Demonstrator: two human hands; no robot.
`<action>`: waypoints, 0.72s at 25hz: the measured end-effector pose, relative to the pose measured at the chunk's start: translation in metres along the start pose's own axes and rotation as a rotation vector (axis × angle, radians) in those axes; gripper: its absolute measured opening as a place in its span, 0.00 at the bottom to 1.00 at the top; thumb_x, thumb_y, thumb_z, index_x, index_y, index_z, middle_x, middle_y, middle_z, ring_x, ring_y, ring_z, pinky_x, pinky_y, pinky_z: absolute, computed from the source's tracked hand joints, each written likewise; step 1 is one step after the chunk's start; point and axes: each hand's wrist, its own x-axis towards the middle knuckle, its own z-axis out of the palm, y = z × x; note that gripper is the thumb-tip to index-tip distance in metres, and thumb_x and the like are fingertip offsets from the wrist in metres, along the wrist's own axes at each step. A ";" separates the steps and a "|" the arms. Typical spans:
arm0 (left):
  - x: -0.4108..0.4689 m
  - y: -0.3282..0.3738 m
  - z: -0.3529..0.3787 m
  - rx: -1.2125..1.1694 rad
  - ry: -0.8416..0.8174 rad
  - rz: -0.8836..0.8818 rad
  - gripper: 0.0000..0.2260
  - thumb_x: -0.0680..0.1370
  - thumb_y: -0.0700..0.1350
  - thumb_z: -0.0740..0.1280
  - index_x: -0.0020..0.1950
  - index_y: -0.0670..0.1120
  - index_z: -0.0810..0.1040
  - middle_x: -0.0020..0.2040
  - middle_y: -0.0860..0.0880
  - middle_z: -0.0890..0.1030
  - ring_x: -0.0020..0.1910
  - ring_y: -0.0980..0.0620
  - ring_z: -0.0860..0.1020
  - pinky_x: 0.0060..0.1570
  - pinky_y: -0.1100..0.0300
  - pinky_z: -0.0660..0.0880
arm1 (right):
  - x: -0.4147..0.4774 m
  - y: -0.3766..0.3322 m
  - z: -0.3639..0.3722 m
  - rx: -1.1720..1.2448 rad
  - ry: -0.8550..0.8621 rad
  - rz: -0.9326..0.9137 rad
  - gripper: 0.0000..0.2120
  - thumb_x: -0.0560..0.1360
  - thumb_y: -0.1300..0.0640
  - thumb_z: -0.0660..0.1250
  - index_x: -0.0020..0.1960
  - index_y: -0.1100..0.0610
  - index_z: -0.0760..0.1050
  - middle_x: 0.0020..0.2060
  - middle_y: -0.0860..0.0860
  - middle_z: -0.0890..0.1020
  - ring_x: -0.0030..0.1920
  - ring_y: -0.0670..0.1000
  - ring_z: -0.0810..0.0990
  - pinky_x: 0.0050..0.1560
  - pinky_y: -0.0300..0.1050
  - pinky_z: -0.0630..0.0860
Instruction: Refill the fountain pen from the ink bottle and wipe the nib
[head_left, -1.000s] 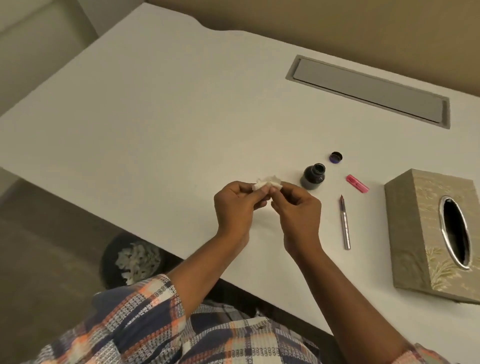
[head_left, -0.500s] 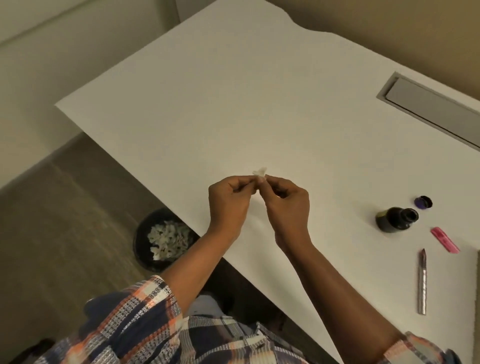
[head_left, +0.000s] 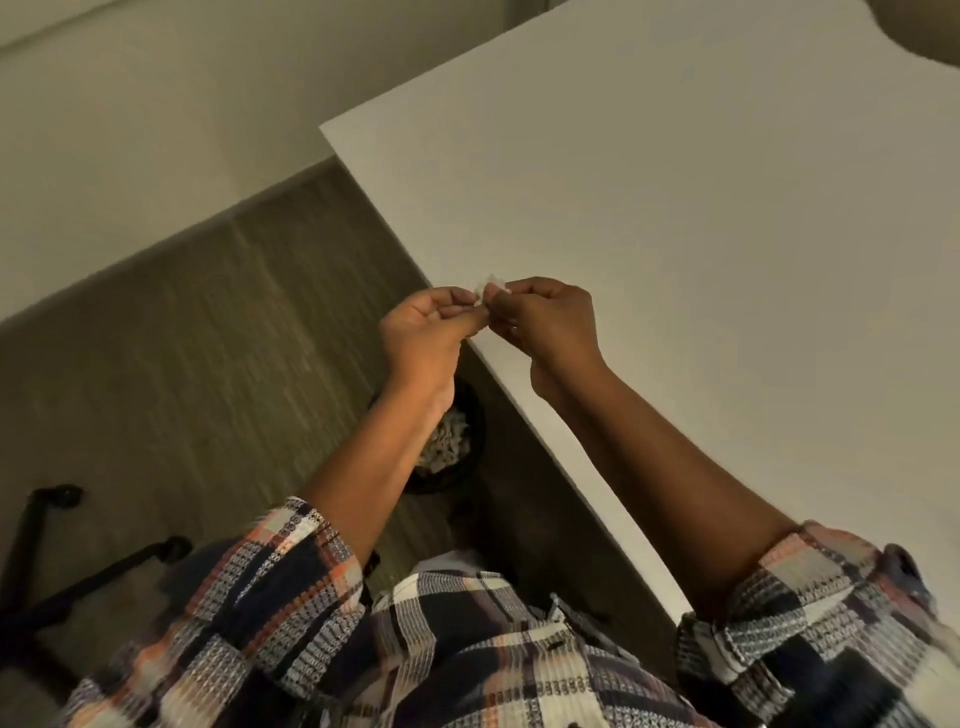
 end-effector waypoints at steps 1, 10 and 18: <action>0.010 0.002 -0.016 -0.027 0.006 -0.017 0.09 0.67 0.29 0.72 0.38 0.42 0.78 0.32 0.49 0.81 0.31 0.58 0.80 0.39 0.65 0.77 | 0.005 0.003 0.019 -0.030 -0.018 0.005 0.09 0.69 0.59 0.74 0.31 0.56 0.80 0.36 0.59 0.84 0.45 0.62 0.85 0.52 0.58 0.82; 0.075 -0.038 -0.121 0.254 0.242 -0.159 0.03 0.75 0.41 0.68 0.46 0.43 0.80 0.37 0.48 0.81 0.41 0.49 0.81 0.44 0.57 0.78 | 0.042 0.065 0.106 -0.792 -0.110 -0.222 0.09 0.74 0.54 0.69 0.44 0.60 0.82 0.39 0.54 0.84 0.41 0.51 0.80 0.41 0.43 0.72; 0.096 -0.065 -0.168 0.490 0.343 -0.165 0.09 0.74 0.47 0.69 0.42 0.41 0.82 0.35 0.47 0.79 0.36 0.51 0.77 0.37 0.61 0.69 | 0.071 0.130 0.124 -1.146 -0.296 -0.082 0.16 0.70 0.58 0.73 0.56 0.61 0.77 0.51 0.57 0.81 0.51 0.58 0.81 0.48 0.51 0.80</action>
